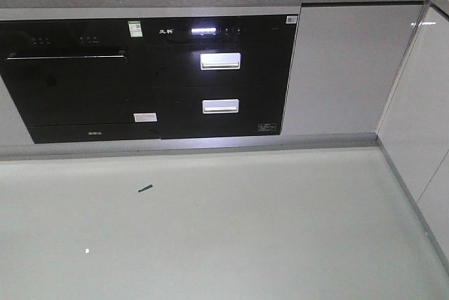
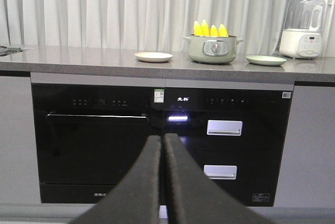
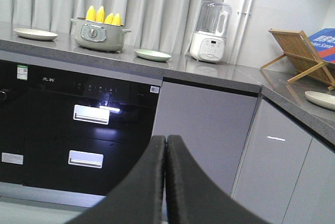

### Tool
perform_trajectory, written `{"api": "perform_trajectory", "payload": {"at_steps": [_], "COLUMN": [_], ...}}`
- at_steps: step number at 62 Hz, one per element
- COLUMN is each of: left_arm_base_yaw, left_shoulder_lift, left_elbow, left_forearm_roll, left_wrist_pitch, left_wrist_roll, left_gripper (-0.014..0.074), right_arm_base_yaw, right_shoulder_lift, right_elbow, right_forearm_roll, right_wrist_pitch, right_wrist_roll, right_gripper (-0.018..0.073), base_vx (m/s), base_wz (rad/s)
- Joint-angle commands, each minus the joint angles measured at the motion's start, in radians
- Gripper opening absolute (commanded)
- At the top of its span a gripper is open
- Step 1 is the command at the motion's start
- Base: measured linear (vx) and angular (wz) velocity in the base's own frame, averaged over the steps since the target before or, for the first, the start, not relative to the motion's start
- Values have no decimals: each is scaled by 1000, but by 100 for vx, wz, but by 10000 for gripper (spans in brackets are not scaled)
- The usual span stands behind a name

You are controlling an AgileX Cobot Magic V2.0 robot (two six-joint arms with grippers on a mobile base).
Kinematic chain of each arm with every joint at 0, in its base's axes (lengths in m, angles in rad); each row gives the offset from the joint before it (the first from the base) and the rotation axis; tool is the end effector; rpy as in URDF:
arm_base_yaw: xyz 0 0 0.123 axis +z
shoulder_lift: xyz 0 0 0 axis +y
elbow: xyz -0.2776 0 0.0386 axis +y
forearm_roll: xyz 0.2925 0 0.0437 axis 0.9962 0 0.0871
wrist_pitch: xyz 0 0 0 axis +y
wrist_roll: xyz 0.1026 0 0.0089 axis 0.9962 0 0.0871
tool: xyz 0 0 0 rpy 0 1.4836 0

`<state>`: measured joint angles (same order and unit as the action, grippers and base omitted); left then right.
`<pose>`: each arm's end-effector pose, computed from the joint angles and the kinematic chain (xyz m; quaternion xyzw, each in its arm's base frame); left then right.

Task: Distribute corn equally
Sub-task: 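Drive the base toward the counter with the pot and plates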

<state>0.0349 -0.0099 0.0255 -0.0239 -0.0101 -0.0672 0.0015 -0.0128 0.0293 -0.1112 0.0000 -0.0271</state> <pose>0.1178 0.0041 0.2063 -0.0428 0.6763 -0.0206 0.7351 0.1178 0.0002 0.2041 -0.0476 0.6800 -0.0500 0.7299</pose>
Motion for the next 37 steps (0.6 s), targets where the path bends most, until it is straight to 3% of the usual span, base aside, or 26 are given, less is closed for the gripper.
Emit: {"api": "perform_trajectory", "payload": {"at_steps": [1,37], "left_arm_base_yaw": [0,0], "left_shoulder_lift": [-17,-17], "left_elbow": [4,4], "left_forearm_roll": [0,0], "left_wrist_pitch": [-75,-75], "left_wrist_roll": [-13,-13], "left_gripper": [-7,-7], "right_arm_base_yaw": [-7,-7], "right_shoulder_lift": [-4,-4], "right_elbow": [10,10], "right_forearm_roll": [-8,-8], "right_wrist_pitch": [-74,-75], "right_wrist_roll": [-4,-4], "right_gripper": [-4,-4], "base_vx": [20,21], "base_wz": [-2,-3]}}
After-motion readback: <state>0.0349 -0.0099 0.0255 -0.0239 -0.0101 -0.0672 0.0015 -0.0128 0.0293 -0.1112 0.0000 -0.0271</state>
